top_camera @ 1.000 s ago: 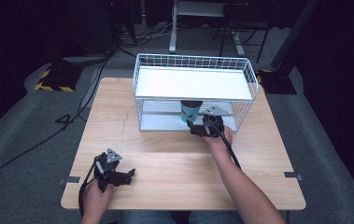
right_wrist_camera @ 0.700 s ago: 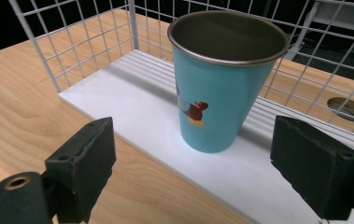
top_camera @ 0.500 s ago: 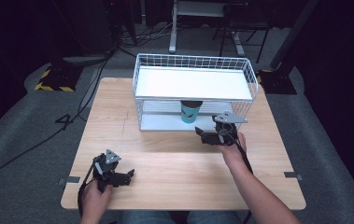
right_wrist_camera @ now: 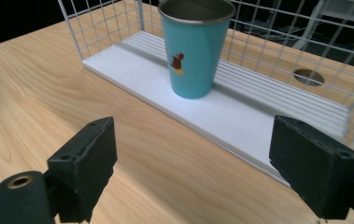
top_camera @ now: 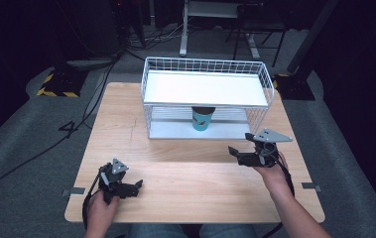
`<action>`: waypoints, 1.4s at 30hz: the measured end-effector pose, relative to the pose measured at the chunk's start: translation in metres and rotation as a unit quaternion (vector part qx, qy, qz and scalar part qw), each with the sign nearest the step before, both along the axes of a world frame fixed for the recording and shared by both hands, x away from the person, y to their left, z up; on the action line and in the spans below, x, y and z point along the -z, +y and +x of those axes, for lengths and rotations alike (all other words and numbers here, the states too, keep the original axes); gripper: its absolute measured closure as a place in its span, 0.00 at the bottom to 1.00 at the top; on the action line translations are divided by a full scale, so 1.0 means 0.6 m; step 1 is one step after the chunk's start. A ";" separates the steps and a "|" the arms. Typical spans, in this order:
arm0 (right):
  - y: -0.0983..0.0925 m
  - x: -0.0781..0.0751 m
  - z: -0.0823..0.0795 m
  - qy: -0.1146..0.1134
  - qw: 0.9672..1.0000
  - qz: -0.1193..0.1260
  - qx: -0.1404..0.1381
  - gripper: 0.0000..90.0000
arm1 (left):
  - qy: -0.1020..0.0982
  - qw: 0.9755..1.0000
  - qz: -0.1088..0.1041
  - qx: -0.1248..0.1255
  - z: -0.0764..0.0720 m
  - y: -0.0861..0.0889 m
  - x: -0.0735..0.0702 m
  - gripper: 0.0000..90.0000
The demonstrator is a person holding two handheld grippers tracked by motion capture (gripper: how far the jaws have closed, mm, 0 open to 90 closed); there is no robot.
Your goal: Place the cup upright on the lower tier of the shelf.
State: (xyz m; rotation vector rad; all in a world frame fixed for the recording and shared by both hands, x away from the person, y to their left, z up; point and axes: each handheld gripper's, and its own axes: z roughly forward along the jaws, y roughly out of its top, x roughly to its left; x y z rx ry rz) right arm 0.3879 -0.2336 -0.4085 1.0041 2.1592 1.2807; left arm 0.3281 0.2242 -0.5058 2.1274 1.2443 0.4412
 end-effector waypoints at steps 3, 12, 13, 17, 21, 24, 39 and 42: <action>-0.025 0.000 -0.013 0.002 1.000 -0.005 0.000 0.17 | -0.001 1.000 0.000 0.002 0.004 0.001 0.000 0.00; -0.082 0.004 -0.048 0.021 1.000 0.000 0.003 0.17 | -0.001 1.000 -0.001 -0.001 0.009 -0.002 0.000 0.00; -0.086 0.004 -0.052 0.024 1.000 -0.004 0.004 0.17 | -0.001 1.000 0.000 -0.001 0.009 -0.003 0.000 0.00; -0.105 0.013 -0.069 0.045 0.999 -0.005 -0.018 0.17 | -0.002 1.000 -0.001 -0.004 0.010 -0.005 0.000 0.00; -0.122 0.026 -0.085 0.053 0.998 -0.013 -0.019 0.17 | -0.001 1.000 -0.002 -0.004 0.010 -0.005 0.000 0.00; -0.135 0.036 -0.095 0.052 0.999 -0.010 -0.012 0.17 | -0.002 1.000 -0.002 -0.004 0.010 -0.005 0.000 0.00; -0.181 0.114 -0.108 0.067 0.997 -0.022 0.025 0.17 | -0.002 1.000 -0.002 -0.003 0.010 -0.005 0.000 0.00; -0.181 0.125 -0.108 0.073 0.996 -0.035 0.027 0.17 | -0.002 1.000 -0.002 -0.003 0.010 -0.005 0.000 0.00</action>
